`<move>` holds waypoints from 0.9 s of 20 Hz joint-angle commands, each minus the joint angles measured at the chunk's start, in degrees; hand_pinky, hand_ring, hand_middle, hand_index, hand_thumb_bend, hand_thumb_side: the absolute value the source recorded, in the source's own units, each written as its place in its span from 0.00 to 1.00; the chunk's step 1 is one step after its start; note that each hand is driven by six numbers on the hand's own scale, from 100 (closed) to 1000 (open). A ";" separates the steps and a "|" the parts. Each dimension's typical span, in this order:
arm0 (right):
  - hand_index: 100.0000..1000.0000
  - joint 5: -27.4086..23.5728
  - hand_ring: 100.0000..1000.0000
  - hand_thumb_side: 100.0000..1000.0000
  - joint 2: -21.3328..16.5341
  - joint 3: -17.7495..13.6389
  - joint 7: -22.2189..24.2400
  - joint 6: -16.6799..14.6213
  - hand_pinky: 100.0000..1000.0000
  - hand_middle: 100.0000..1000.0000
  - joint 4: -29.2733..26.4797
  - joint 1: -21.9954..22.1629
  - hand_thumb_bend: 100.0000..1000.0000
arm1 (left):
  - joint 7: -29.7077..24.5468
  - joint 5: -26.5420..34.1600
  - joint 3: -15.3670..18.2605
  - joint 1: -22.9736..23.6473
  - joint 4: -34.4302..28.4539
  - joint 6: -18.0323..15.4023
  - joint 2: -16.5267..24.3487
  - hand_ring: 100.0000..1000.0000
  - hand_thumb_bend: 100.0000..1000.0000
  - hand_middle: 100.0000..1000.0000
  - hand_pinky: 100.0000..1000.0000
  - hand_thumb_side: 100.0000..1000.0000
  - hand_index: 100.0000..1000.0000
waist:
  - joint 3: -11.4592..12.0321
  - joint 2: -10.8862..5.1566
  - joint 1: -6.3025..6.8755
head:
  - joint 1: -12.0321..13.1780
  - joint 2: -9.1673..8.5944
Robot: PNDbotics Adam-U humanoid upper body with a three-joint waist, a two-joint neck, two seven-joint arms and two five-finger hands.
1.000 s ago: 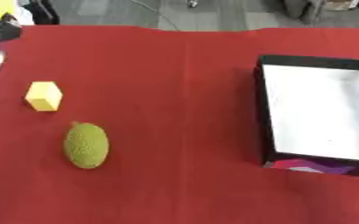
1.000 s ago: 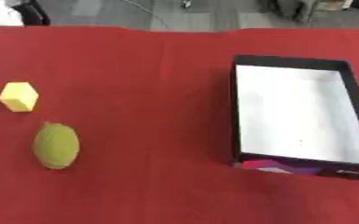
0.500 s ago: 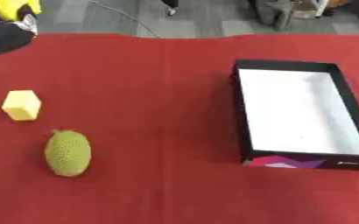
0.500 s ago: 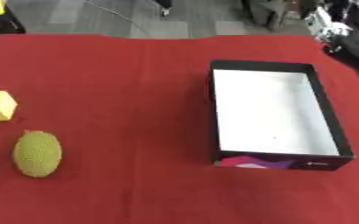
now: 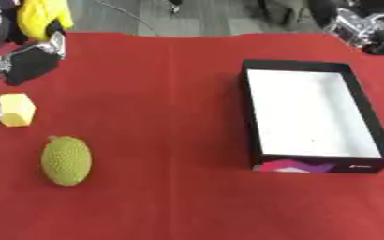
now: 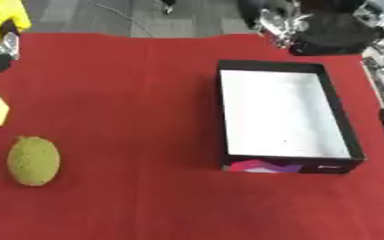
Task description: Pick up the objects with one hand, pass them to the other hand, and then place them into the box on the other side of the table.
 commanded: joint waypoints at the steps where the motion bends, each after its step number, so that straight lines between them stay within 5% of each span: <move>1: 1.00 1.93 1.00 0.38 1.96 2.58 3.80 0.12 1.00 0.93 -1.15 -2.37 0.00 | 0.90 -3.20 -1.43 0.61 -2.52 -3.85 -0.11 0.36 0.00 0.24 0.46 0.24 0.37 | -0.07 -1.51 0.03 | -1.24 -0.03; 7: 1.00 4.81 1.00 0.39 6.37 6.38 7.41 2.09 1.00 0.93 -1.15 -5.04 0.00 | 2.62 -10.63 -3.24 2.70 -3.67 -9.54 -3.24 0.36 0.00 0.24 0.46 0.22 0.36 | 0.20 -1.70 -0.13 | -2.44 0.37; 18: 1.00 11.55 1.00 0.37 8.68 10.19 6.07 7.99 1.00 0.92 -0.05 -8.44 0.00 | 3.85 -18.58 -7.11 3.17 -5.26 -17.23 -5.99 0.38 0.00 0.24 0.48 0.16 0.36 | 1.30 -1.61 -0.11 | -3.79 0.51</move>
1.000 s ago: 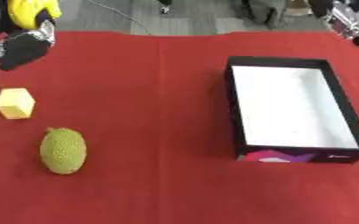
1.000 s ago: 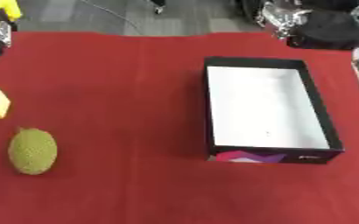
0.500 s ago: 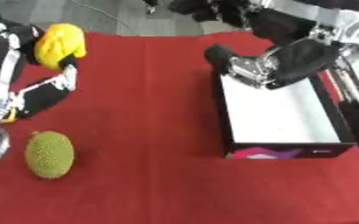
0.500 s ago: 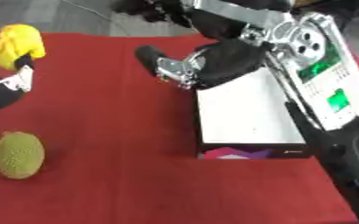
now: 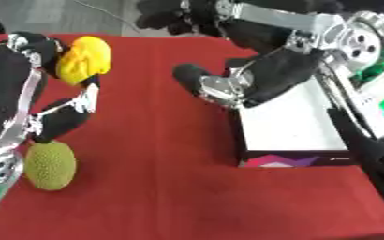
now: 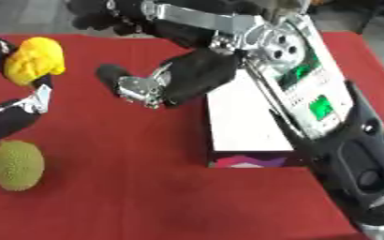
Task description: Pick up the objects with one hand, pass them to the other hand, and then place them into the box on the other side of the table.
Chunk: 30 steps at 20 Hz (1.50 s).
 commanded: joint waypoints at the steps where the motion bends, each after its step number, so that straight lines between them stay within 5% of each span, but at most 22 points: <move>1: 1.00 2.89 1.00 0.38 0.16 0.63 -0.99 1.27 1.00 0.92 0.41 -1.72 0.00 | 0.40 -2.59 -0.71 -0.27 -1.33 -2.33 -0.09 0.38 0.00 0.24 0.48 0.16 0.36 | 0.25 -1.25 0.09 | -0.58 -0.03; 11: 1.00 9.78 1.00 0.38 1.41 3.45 0.18 -0.45 1.00 0.92 6.76 -3.51 0.00 | 0.99 -9.04 -3.06 -1.32 -2.12 -8.65 -1.31 0.40 0.00 0.26 0.50 0.10 0.36 | 1.33 -1.19 -0.15 | -1.36 -0.27; 23: 1.00 14.10 1.00 0.39 2.56 5.66 6.16 -3.17 1.00 0.90 11.95 -3.62 0.00 | 1.59 -13.77 -3.62 -2.22 -2.13 -9.17 -2.54 0.41 0.00 0.26 0.51 0.06 0.37 | 1.97 -1.02 -0.49 | -1.62 0.59; 26: 0.96 13.84 1.00 0.27 3.08 5.84 6.07 -3.01 1.00 0.71 12.89 -3.57 0.00 | 1.95 -14.23 -3.83 -2.30 -2.13 -9.92 -2.83 0.41 0.00 0.26 0.51 0.06 0.37 | 2.09 -1.02 -0.55 | -1.95 0.63; 30: 0.74 6.98 1.00 0.17 3.71 5.31 1.66 0.35 1.00 0.42 13.63 -3.21 0.00 | 1.48 -14.44 -3.92 -2.03 -2.07 -9.71 -2.92 0.43 0.00 0.30 0.54 0.00 0.45 | 2.10 -1.01 -0.58 | -2.05 0.53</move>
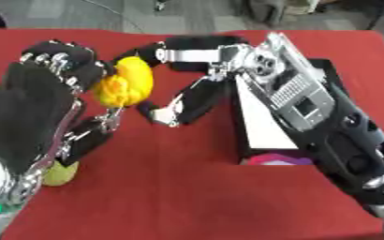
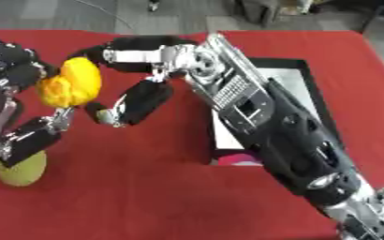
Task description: Pick up the objects with one hand, pass them to the other hand, and then place them into the box on the other side of the table.
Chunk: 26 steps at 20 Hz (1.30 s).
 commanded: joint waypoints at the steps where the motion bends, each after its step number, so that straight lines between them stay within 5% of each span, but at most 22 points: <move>1: 0.69 -5.84 1.00 0.16 0.03 -0.77 -3.29 2.35 1.00 0.38 -0.14 -0.66 0.00 | -1.07 -0.60 0.17 -0.62 -0.87 0.63 0.09 0.45 0.00 0.33 0.56 0.00 0.49 | 0.02 -1.02 0.11 | -0.09 -0.03; 11: 0.54 -17.25 1.00 0.10 -0.59 -1.57 -7.91 9.20 1.00 0.26 -1.35 0.10 0.00 | -3.96 -0.96 0.00 0.15 -0.52 3.91 -0.11 0.46 0.02 0.34 0.56 0.00 0.53 | -0.41 -0.90 0.20 | -0.43 -0.51; 13: 0.53 -17.78 1.00 0.10 -0.75 -1.67 -8.29 9.99 0.99 0.26 -1.63 0.20 0.00 | -4.16 -1.05 0.00 0.37 -0.24 4.63 -0.17 0.54 0.22 0.44 0.63 0.02 0.64 | -0.49 -0.87 0.25 | -0.49 -0.47; 17: 0.52 -18.34 1.00 0.09 -1.05 -2.13 -9.04 11.36 0.99 0.26 -2.07 0.49 0.00 | -8.97 -4.04 0.21 0.90 1.77 8.26 -0.18 0.75 0.59 0.67 0.76 0.31 0.90 | -0.69 -0.91 0.38 | -0.50 -0.54; 20: 0.52 -19.09 1.00 0.09 -1.50 -2.71 -9.58 12.04 0.99 0.26 -2.43 0.85 0.00 | -11.17 -6.68 1.05 1.37 1.75 12.51 -0.09 0.77 0.71 0.68 0.77 0.37 0.92 | -0.79 -0.97 0.44 | -0.67 -0.70; 26: 0.53 -20.58 1.00 0.08 -2.83 -4.42 -10.92 13.03 1.00 0.26 -3.26 2.12 0.00 | -12.20 -8.34 3.08 2.81 1.95 18.67 0.17 0.75 0.72 0.66 0.74 0.39 0.92 | -1.05 -0.98 0.47 | -0.92 -0.69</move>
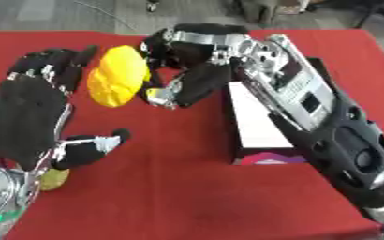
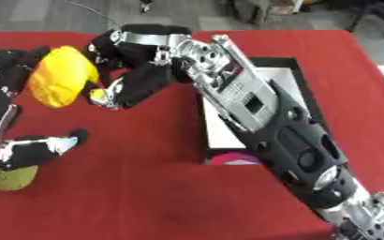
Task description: Pick up the objects with one hand, pass them to the other hand, and then place them into the box on the other side of the table.
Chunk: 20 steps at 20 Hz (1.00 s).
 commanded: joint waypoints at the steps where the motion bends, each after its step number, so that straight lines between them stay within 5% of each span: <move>1: 0.53 -1.18 1.00 0.08 -2.02 -1.76 -0.91 0.55 1.00 0.26 -1.67 -0.09 0.00 | 0.06 -0.36 1.78 0.25 -0.17 2.76 1.29 0.75 0.71 0.65 0.74 0.39 0.92 | -0.13 -0.98 0.28 | -0.19 -0.54; 10: 0.53 -3.66 1.00 0.07 -4.36 -5.90 -4.44 2.45 1.00 0.26 -2.48 2.24 0.00 | 3.13 2.22 5.41 4.72 0.51 7.20 4.06 0.72 0.64 0.61 0.71 0.42 0.89 | -0.71 -0.86 0.36 | -0.40 -0.50; 12: 0.54 -3.50 1.00 0.18 -6.12 -8.10 -6.52 2.22 1.00 0.27 -2.28 3.19 0.00 | 3.96 3.90 7.06 6.39 -0.15 8.63 4.97 0.70 0.53 0.57 0.69 0.44 0.86 | -0.74 -0.85 0.33 | -0.72 -0.47; 13: 0.54 -3.20 1.00 0.09 -7.13 -9.27 -7.92 2.04 0.99 0.27 -1.81 3.80 0.00 | 4.68 5.37 8.08 7.16 -0.84 9.41 5.41 0.69 0.46 0.56 0.68 0.44 0.85 | -0.71 -0.84 0.32 | -0.81 -0.54; 16: 0.55 -0.66 1.00 0.10 -10.66 -12.85 -12.54 0.73 0.98 0.28 0.53 6.32 0.00 | 9.35 11.03 11.63 8.97 -2.87 10.47 6.09 0.63 0.25 0.50 0.64 0.45 0.81 | -0.55 -0.74 0.26 | -0.92 -0.91; 20: 0.55 4.93 1.00 0.11 -14.43 -17.14 -17.88 -1.75 0.95 0.29 4.14 10.86 0.00 | 19.87 27.42 16.93 9.84 -3.22 10.41 4.33 0.57 0.03 0.42 0.58 0.62 0.78 | -0.27 -0.46 0.22 | -0.98 -1.46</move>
